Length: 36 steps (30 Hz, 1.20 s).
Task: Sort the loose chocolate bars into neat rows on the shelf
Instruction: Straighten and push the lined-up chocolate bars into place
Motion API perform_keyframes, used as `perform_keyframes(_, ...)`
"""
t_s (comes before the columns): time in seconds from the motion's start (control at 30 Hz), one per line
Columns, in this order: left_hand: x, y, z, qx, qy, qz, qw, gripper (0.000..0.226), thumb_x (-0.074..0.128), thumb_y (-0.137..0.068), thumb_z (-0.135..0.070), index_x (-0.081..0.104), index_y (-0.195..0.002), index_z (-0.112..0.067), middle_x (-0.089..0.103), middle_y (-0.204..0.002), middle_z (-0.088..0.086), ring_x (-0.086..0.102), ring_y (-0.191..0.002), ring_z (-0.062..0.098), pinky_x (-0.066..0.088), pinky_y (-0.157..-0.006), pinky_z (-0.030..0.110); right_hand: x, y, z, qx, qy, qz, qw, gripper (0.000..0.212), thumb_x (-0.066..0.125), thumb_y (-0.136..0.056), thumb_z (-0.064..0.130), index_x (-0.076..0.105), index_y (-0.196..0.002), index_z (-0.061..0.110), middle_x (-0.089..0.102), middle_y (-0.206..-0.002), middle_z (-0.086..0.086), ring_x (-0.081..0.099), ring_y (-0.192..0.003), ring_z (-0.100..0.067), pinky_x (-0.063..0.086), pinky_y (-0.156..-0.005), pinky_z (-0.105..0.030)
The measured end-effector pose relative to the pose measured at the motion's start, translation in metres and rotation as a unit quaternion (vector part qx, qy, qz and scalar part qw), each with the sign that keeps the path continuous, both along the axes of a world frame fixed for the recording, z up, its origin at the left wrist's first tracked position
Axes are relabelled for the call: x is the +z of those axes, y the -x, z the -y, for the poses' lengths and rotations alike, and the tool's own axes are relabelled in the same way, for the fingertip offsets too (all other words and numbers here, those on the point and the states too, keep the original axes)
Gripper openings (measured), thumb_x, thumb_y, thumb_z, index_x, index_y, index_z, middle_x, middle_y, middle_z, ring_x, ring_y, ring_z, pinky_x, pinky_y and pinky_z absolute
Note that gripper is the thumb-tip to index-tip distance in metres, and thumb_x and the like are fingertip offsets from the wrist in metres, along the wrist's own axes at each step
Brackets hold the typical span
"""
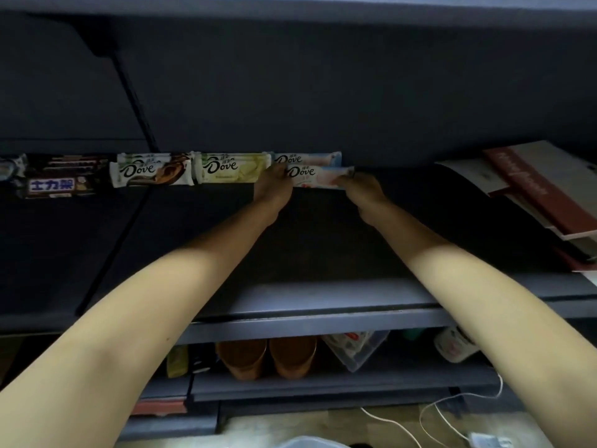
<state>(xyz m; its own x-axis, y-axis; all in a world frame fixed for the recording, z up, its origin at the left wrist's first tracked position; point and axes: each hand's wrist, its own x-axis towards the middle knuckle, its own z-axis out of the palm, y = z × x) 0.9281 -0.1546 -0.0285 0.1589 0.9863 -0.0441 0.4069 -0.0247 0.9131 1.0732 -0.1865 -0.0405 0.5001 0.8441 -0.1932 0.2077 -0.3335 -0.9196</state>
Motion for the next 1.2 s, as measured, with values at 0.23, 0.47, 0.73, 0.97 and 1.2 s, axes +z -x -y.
perform_keyframes(0.23, -0.004, -0.009, 0.002, -0.038, -0.038, -0.099, 0.994, 0.047, 0.035, -0.093, -0.008, 0.038, -0.139, -0.020, 0.043, -0.143, 0.005, 0.042, -0.129, 0.023, 0.034, -0.095, 0.022, 0.004, -0.002, -0.010, 0.036, -0.019, 0.044, 0.998, 0.042, 0.060, -0.087, 0.033, 0.056, -0.124, 0.012, 0.055, -0.127, -0.005, 0.051, -0.115, -0.020, 0.043, -0.091, -0.028)
perform_keyframes(0.47, -0.005, -0.006, 0.002, -0.021, -0.051, -0.089, 0.995, 0.046, 0.046, -0.092, -0.011, 0.039, -0.137, -0.015, 0.046, -0.140, 0.007, 0.045, -0.126, 0.023, 0.040, -0.102, 0.030, 0.000, -0.002, -0.023, 0.002, -0.038, 0.191, 0.981, 0.049, 0.059, -0.087, 0.030, 0.048, -0.128, 0.006, 0.046, -0.134, -0.011, 0.037, -0.127, -0.029, 0.034, -0.106, -0.037)
perform_keyframes(0.73, -0.008, -0.003, -0.009, 0.023, -0.020, -0.060, 0.998, 0.033, 0.046, -0.093, -0.014, 0.054, -0.126, -0.016, 0.056, -0.129, 0.005, 0.051, -0.116, 0.020, 0.038, -0.083, 0.021, 0.000, -0.014, -0.023, -0.011, -0.031, 0.181, 0.983, 0.033, 0.054, -0.093, 0.018, 0.052, -0.124, 0.007, 0.056, -0.126, -0.010, 0.053, -0.115, -0.021, 0.041, -0.086, -0.022)
perform_keyframes(0.97, -0.008, 0.005, -0.011, 0.014, -0.056, -0.059, 0.997, 0.045, 0.040, -0.095, -0.014, 0.040, -0.139, -0.018, 0.049, -0.138, 0.002, 0.049, -0.119, 0.016, 0.037, -0.083, 0.018, -0.003, -0.008, -0.026, -0.037, -0.109, 0.159, 0.981, 0.028, 0.054, -0.091, 0.006, 0.055, -0.119, 0.010, 0.060, -0.122, -0.006, 0.056, -0.111, -0.016, 0.040, -0.075, -0.008)
perform_keyframes(1.2, -0.006, 0.001, -0.009, -0.054, -0.020, -0.084, 0.995, 0.057, 0.043, -0.095, -0.019, 0.020, -0.147, -0.024, 0.038, -0.146, 0.005, 0.050, -0.104, 0.014, 0.041, -0.080, 0.022, -0.006, -0.005, -0.038, 0.012, -0.065, 0.212, 0.975, 0.037, 0.053, -0.091, 0.011, 0.050, -0.127, 0.015, 0.049, -0.135, -0.008, 0.049, -0.122, -0.021, 0.037, -0.093, -0.019)
